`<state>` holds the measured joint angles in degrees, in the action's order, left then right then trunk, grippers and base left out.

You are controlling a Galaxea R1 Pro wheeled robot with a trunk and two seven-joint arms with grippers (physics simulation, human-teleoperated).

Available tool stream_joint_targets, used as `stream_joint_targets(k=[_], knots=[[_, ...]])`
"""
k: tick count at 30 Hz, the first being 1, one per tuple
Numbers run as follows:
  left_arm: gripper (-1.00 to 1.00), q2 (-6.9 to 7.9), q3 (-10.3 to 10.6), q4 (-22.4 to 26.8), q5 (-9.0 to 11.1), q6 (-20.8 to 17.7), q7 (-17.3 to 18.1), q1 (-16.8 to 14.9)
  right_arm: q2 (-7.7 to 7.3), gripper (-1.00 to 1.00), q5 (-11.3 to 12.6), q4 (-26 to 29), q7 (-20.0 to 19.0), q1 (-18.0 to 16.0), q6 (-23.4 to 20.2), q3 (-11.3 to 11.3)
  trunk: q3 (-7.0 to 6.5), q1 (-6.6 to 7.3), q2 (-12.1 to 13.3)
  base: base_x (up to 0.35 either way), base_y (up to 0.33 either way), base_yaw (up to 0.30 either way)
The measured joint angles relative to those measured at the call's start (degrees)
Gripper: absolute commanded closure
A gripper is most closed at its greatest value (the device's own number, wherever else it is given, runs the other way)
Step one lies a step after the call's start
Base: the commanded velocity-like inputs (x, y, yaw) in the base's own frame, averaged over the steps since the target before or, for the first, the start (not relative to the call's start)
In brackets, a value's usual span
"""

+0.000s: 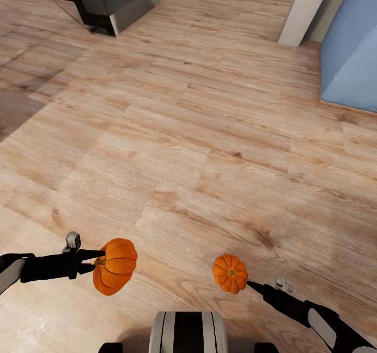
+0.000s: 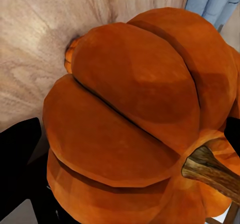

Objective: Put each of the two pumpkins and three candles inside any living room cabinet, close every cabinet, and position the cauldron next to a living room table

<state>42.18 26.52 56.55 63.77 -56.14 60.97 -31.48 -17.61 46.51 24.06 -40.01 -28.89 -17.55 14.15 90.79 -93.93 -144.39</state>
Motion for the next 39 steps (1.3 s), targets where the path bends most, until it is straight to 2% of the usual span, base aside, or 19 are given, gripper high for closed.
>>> stream_joint_targets(k=[28, 39], knots=[[1.0, -0.05, 0.0, -0.53, 0.0, 0.02, 0.06, 0.0, 0.0, -1.0, 0.0, 0.03, 0.11, 0.0, 0.0, 0.0, 0.0, 0.0, 0.0, 0.048, 0.045, 0.0], [1.0, -0.05, -0.01, -0.38, -0.07, 0.04, 0.07, 0.0, 0.0, -1.0, 0.0, 0.02, 0.12, 0.0, 0.47, 0.0, 1.55, -0.18, -0.09, 0.0, 0.0, 0.0]])
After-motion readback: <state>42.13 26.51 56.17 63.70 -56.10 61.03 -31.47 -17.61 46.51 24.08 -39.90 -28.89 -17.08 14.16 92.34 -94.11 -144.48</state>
